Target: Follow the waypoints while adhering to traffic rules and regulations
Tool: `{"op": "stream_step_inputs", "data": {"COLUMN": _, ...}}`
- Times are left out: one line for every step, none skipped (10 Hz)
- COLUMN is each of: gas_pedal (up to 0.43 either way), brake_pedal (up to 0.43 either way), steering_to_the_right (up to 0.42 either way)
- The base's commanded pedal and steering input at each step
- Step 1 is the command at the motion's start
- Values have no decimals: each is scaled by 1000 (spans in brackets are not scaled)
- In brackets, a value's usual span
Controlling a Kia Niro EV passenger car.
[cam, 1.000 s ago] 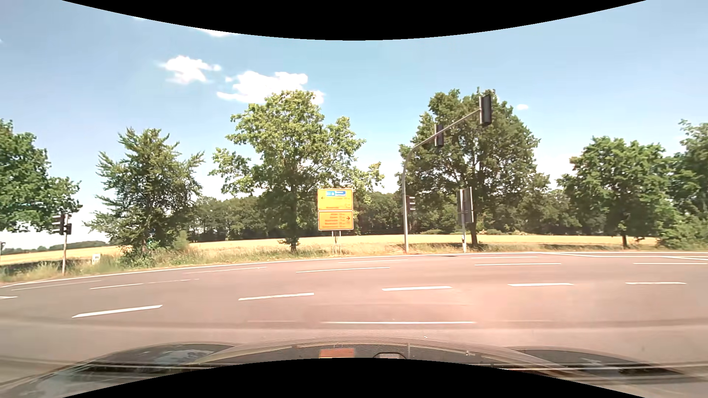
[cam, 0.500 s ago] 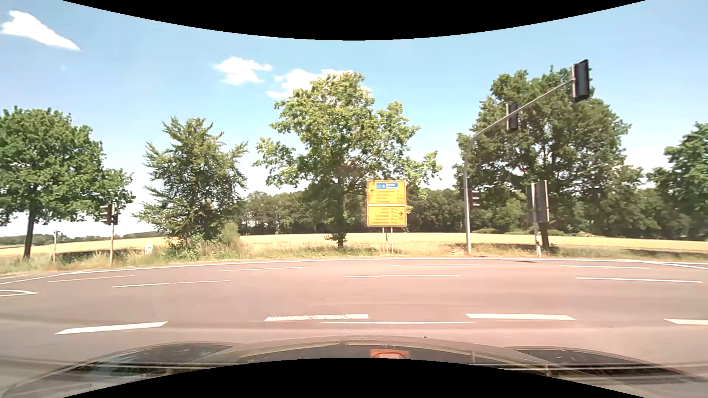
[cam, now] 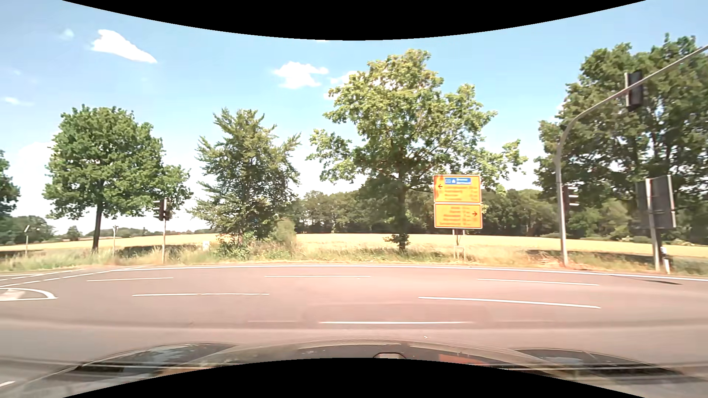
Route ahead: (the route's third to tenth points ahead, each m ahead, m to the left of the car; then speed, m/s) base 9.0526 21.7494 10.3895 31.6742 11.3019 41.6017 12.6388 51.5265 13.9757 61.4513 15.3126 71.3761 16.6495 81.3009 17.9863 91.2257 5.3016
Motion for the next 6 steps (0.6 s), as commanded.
{"op": "stream_step_inputs", "data": {"gas_pedal": 228, "brake_pedal": 0, "steering_to_the_right": -305}}
{"op": "stream_step_inputs", "data": {"gas_pedal": 220, "brake_pedal": 0, "steering_to_the_right": -314}}
{"op": "stream_step_inputs", "data": {"gas_pedal": 209, "brake_pedal": 0, "steering_to_the_right": -326}}
{"op": "stream_step_inputs", "data": {"gas_pedal": 209, "brake_pedal": 0, "steering_to_the_right": -335}}
{"op": "stream_step_inputs", "data": {"gas_pedal": 209, "brake_pedal": 0, "steering_to_the_right": -339}}
{"op": "stream_step_inputs", "data": {"gas_pedal": 209, "brake_pedal": 0, "steering_to_the_right": -340}}
